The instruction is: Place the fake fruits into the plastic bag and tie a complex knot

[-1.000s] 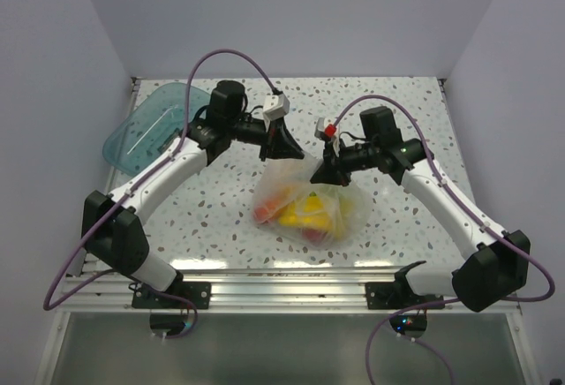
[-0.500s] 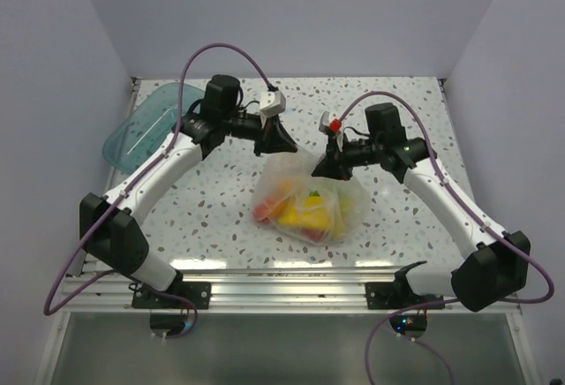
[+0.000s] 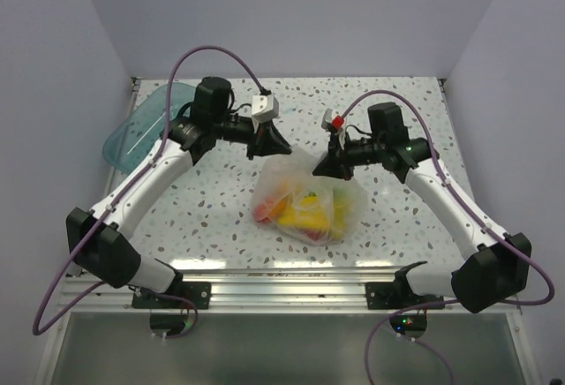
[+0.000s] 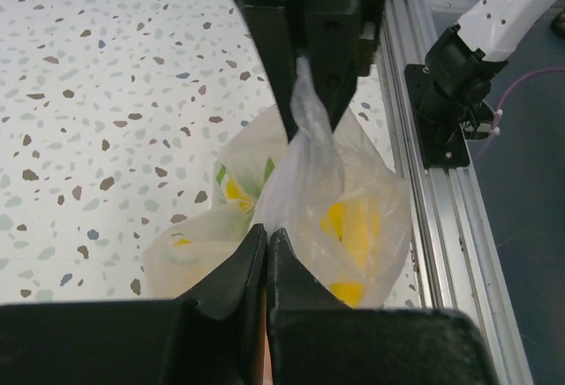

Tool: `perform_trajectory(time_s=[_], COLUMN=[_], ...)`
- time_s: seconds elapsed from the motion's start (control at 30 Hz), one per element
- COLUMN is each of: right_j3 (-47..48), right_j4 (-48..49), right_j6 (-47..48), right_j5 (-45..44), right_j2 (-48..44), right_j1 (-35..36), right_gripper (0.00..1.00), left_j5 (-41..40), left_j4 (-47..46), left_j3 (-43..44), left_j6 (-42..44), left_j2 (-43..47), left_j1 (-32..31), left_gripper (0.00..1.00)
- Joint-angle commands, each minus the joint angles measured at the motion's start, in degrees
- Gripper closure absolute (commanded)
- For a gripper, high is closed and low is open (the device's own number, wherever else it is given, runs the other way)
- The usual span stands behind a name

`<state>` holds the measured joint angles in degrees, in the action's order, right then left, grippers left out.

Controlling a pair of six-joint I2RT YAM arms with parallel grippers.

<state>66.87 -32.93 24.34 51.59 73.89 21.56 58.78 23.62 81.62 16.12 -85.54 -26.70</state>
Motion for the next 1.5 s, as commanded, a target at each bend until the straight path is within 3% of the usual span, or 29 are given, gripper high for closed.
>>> perform_trajectory(time_s=[0.0,0.17,0.37,0.53,0.73,0.9,1.2,1.33,1.47], right_j3=[0.8,-0.7,-2.3,-3.4,-3.4,-4.0,-5.3,-6.8,-8.1], right_j4=[-2.7,2.0,4.4,6.0,6.2,5.5,4.8,7.0,10.9], right_j6=[-5.5,-10.9,-14.0,-16.0,-18.5,-18.9,-20.0,-23.9,-32.5], right_j5=[-2.2,-4.1,-5.7,-6.8,-5.9,-5.7,-5.4,-4.5,-5.7], right_j2=[1.2,0.7,-0.1,-1.5,-2.0,-3.0,-4.2,-5.2,-5.7], right_j1=[-1.1,-1.1,-1.2,-1.1,-1.1,-1.2,-1.2,-1.3,-1.8], right_gripper=[1.00,1.00,1.00,1.00,1.00,1.00,1.00,1.00,1.00], left_j5=[0.4,-5.1,-13.5,-23.7,-34.9,-46.5,-55.4,-51.9,-42.5], left_j4=[-1.3,1.4,-6.5,-12.6,-18.2,-21.8,-26.3,-25.4,-19.5], left_j3=[-4.0,-11.7,-20.1,-24.3,-27.0,-30.4,-34.0,-30.3,-26.5], left_j6=[5.5,10.6,9.1,12.3,14.3,16.7,22.5,25.4,27.1], left_j2=[8.3,12.7,13.9,10.9,4.7,0.3,-0.3,-0.5,0.9], left_j1=[-1.1,-9.2,-17.3,-25.0,-29.3,-29.6,-27.8,-21.5,-18.0], left_gripper=[1.00,1.00,1.00,1.00,1.00,1.00,1.00,1.00,1.00])
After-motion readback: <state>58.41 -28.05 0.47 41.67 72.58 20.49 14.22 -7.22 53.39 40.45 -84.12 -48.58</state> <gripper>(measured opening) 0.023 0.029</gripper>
